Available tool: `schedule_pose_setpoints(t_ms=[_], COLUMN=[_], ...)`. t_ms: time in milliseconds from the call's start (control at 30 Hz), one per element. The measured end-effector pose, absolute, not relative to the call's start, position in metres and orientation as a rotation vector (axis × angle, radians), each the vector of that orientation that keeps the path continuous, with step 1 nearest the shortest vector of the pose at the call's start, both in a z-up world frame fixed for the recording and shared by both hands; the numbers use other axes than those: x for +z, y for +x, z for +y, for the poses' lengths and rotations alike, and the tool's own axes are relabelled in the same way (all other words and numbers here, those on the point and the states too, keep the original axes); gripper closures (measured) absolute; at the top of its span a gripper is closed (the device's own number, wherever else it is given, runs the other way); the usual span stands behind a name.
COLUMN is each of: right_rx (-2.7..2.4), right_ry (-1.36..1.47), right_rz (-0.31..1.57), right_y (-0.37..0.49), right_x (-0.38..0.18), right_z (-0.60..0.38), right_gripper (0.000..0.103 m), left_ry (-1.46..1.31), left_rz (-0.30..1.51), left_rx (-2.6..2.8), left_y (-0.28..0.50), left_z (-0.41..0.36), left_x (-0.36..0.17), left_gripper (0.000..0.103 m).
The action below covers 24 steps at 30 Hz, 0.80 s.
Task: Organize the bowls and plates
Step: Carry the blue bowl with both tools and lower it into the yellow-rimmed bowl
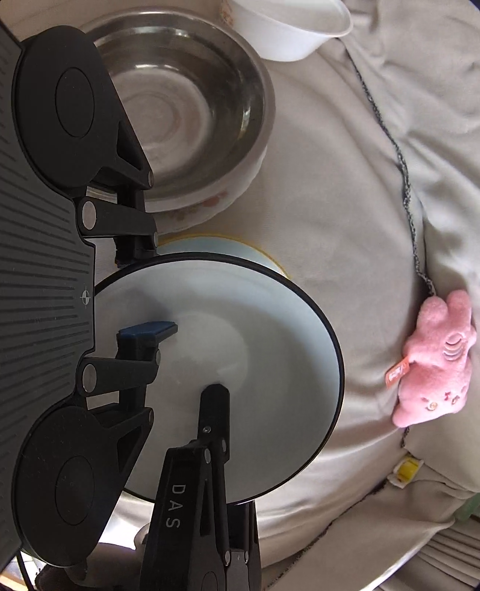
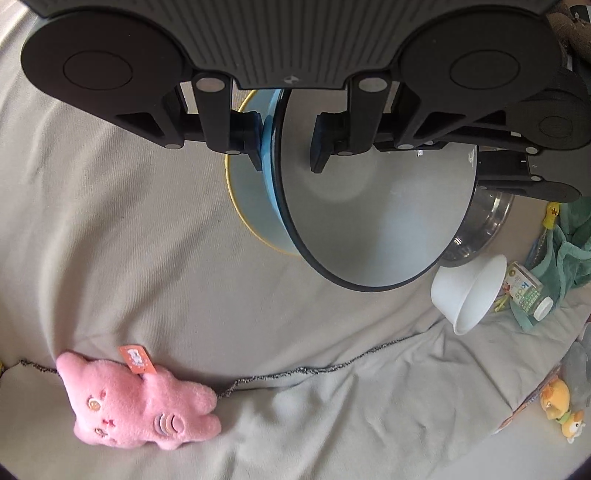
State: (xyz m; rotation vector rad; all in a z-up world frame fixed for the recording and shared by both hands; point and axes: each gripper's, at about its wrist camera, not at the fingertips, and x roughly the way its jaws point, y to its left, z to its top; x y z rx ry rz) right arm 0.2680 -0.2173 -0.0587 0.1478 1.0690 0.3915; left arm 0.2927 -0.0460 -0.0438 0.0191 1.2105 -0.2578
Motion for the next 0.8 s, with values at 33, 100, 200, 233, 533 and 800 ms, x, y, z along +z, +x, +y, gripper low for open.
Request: schedule_pose_setpoints(t_ms=[33, 100, 200, 233, 533, 800], right_rx=[0.394, 0.392, 0.381, 0.382, 0.399, 0.389], right_ry=[0.151, 0.153, 0.161, 0.165, 0.132, 0.147], right_rz=[1.077, 1.093, 1.086, 1.085, 1.122, 1.115], right_y=[0.269, 0.273, 0.277, 0.278, 0.275, 0.271], right_x=[-0.063, -0.072, -0.079, -0.079, -0.079, -0.073], right_z=[-0.217, -0.216, -0.215, -0.216, -0.212, -0.216], right_gripper=[0.077, 0.077, 0.075, 0.075, 0.072, 0.072], left_ry=[0.036, 0.053, 0.049, 0.055, 0.077, 0.099], left_rz=[1.208, 1.209, 1.187, 1.176, 1.181, 1.156], left_rx=[-0.251, -0.242, -0.253, -0.255, -0.286, -0.265], left_y=[0.294, 0.296, 0.299, 0.299, 0.292, 0.289], left_z=[-0.047, -0.047, -0.047, -0.047, -0.042, -0.04], left_x=[-0.046, -0.05, -0.049, -0.049, -0.042, -0.035], left_gripper=[0.073, 0.075, 0.078, 0.078, 0.08, 0.08])
